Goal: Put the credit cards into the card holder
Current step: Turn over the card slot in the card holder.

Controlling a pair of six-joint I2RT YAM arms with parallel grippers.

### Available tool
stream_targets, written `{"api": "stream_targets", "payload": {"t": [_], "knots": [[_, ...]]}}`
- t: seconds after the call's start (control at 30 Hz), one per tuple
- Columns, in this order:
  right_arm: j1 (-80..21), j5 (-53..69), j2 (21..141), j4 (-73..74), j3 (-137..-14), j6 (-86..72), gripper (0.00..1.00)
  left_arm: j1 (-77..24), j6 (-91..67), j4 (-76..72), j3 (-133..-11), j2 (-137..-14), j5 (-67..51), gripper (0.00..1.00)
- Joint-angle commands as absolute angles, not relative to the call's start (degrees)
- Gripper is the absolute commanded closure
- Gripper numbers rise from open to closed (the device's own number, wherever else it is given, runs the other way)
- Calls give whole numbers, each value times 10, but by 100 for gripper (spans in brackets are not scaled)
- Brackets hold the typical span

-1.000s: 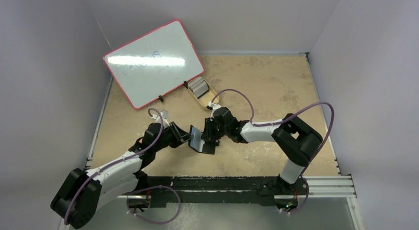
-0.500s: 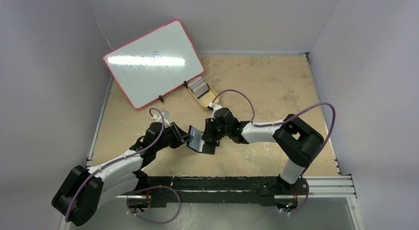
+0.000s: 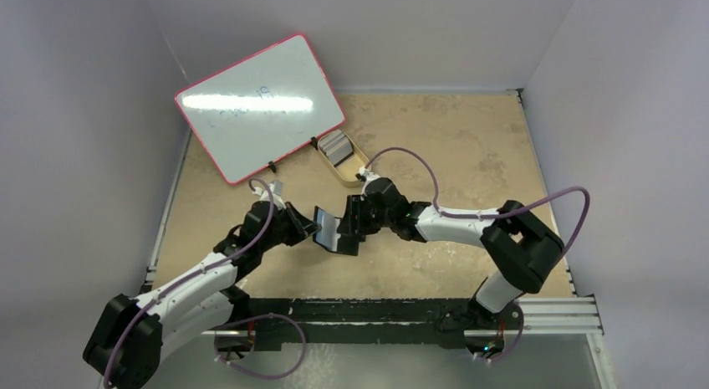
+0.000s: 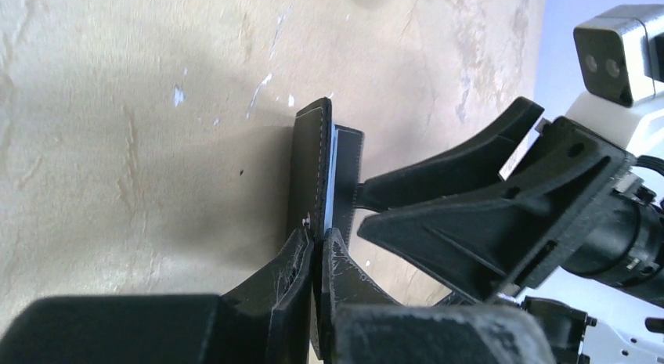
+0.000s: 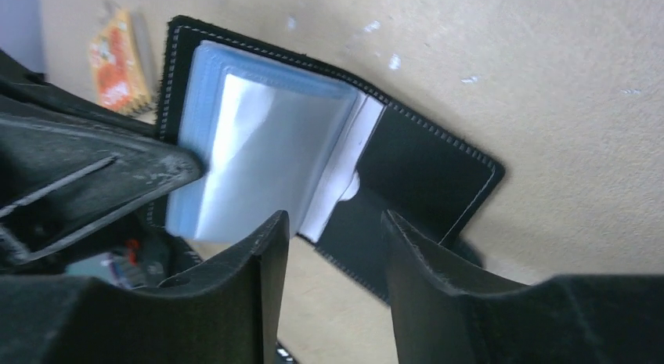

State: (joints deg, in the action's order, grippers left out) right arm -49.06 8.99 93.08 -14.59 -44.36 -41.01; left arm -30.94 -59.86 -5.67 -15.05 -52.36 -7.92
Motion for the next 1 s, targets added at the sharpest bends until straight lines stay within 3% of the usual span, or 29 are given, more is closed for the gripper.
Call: {"api": "stream_targets", "payload": {"t": [0.0,0.3,0.97], "knots": [[-487,82,886,-111,-495,-474,48,-313,-551,-16,-207,-494,-35,100],[-488,73,920,-87,-570,-490,35,-317,-525,-3,-226,-511,-29,96],[-487,69,1023,-89,-621,-471,44,-320,-531,-19,-206,-520,-32,91]]}}
